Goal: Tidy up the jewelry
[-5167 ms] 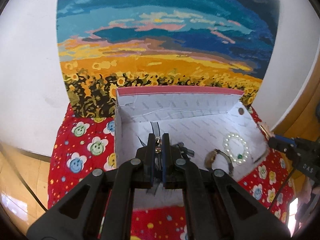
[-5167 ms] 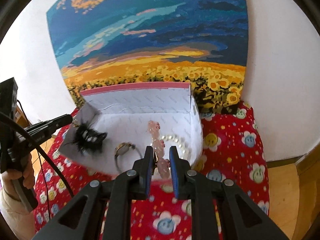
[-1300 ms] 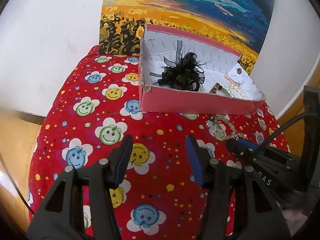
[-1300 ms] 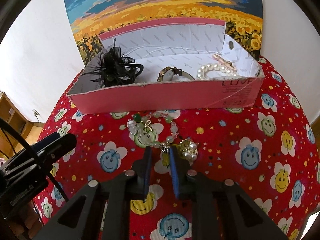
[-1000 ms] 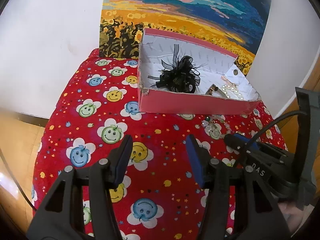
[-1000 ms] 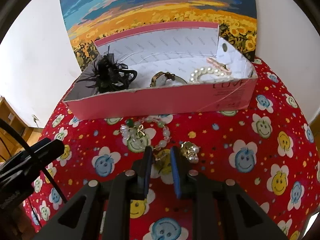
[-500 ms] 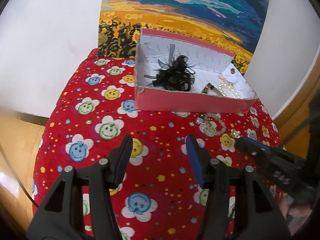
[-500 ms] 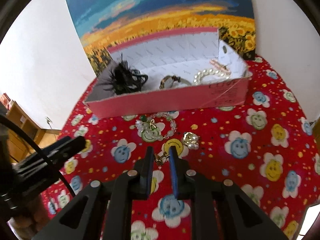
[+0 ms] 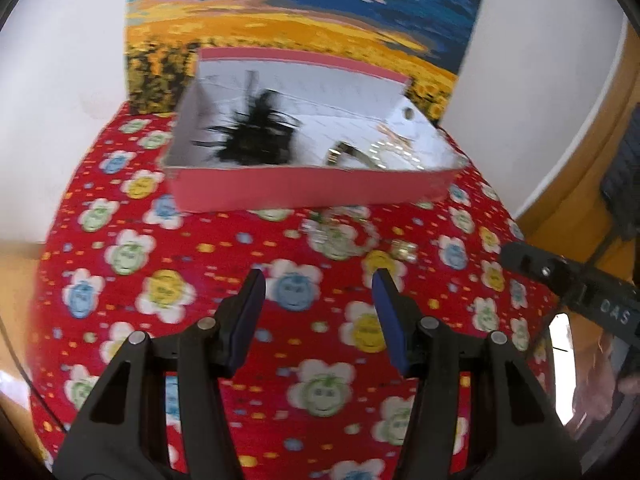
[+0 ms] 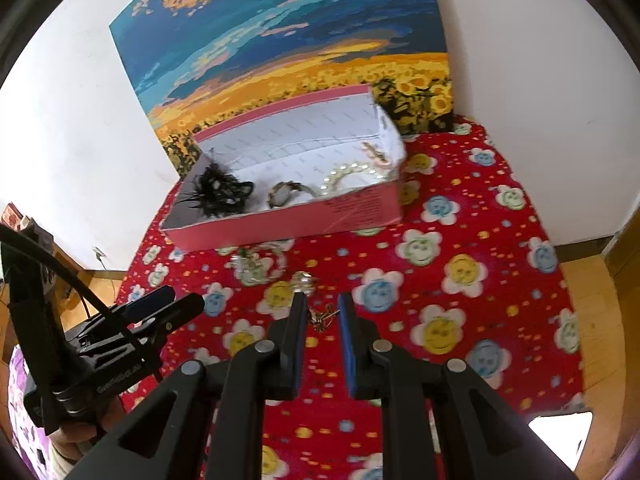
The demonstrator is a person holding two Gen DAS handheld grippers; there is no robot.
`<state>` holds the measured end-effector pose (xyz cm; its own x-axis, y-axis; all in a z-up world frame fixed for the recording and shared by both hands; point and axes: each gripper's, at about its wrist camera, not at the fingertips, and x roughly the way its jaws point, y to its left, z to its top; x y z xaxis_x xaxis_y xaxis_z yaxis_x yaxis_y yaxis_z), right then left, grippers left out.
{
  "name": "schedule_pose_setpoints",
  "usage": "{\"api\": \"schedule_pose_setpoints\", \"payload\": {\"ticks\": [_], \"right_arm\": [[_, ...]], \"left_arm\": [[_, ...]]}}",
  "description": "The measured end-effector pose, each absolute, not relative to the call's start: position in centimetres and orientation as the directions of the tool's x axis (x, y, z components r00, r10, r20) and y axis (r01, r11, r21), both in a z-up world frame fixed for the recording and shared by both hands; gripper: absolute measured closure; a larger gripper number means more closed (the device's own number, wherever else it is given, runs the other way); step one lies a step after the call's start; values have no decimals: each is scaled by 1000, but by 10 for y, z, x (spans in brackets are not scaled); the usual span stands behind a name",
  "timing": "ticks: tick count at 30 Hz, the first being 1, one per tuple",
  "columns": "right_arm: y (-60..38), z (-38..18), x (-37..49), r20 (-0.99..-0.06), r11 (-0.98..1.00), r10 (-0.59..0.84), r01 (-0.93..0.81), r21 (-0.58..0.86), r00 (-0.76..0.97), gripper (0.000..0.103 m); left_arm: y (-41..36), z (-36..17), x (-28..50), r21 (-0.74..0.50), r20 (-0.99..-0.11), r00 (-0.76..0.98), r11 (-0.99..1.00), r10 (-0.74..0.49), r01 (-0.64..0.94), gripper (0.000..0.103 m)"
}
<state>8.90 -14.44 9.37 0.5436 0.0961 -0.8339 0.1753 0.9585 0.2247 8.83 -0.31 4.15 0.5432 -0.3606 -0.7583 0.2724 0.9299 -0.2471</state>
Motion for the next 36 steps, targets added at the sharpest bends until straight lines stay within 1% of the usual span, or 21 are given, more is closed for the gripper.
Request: {"api": "schedule_pose_setpoints", "payload": {"ticks": [11, 20, 24, 26, 28, 29, 30, 31, 33, 36], "right_arm": [[-192, 100, 82, -821, 957, 88, 180, 227, 564, 86], [-222, 95, 74, -801, 933, 121, 207, 293, 587, 86], [-230, 92, 71, -798, 925, 128, 219, 310, 590, 86], [-234, 88, 70, -799, 922, 132, 223, 316, 586, 86], [-235, 85, 70, -800, 921, 136, 224, 320, 584, 86], [-236, 84, 69, -800, 919, 139, 225, 324, 584, 86], [-237, 83, 69, -800, 919, 141, 224, 326, 584, 86], [-237, 82, 69, -799, 918, 144, 223, 329, 584, 86], [-237, 81, 69, -799, 917, 149, 222, 332, 583, 86], [-236, 78, 70, -803, 916, 154, 221, 335, 576, 86]], "left_arm": [[-63, 28, 94, -256, -776, 489, 907, -399, 333, 56], [-95, 16, 106, -213, -801, 477, 917, -362, 338, 57], [-103, 11, 108, -192, -806, 479, 919, -347, 343, 66], [-106, 11, 108, -167, -802, 498, 924, -330, 343, 68], [-108, 11, 110, -150, -801, 509, 929, -316, 339, 75], [-108, 11, 111, -142, -800, 515, 931, -308, 336, 77], [-109, 11, 111, -136, -799, 519, 932, -304, 336, 81], [-109, 11, 112, -122, -799, 526, 934, -293, 335, 87], [-109, 11, 112, -113, -798, 530, 935, -287, 335, 88], [-106, 11, 112, -132, -796, 525, 933, -302, 336, 89]]}}
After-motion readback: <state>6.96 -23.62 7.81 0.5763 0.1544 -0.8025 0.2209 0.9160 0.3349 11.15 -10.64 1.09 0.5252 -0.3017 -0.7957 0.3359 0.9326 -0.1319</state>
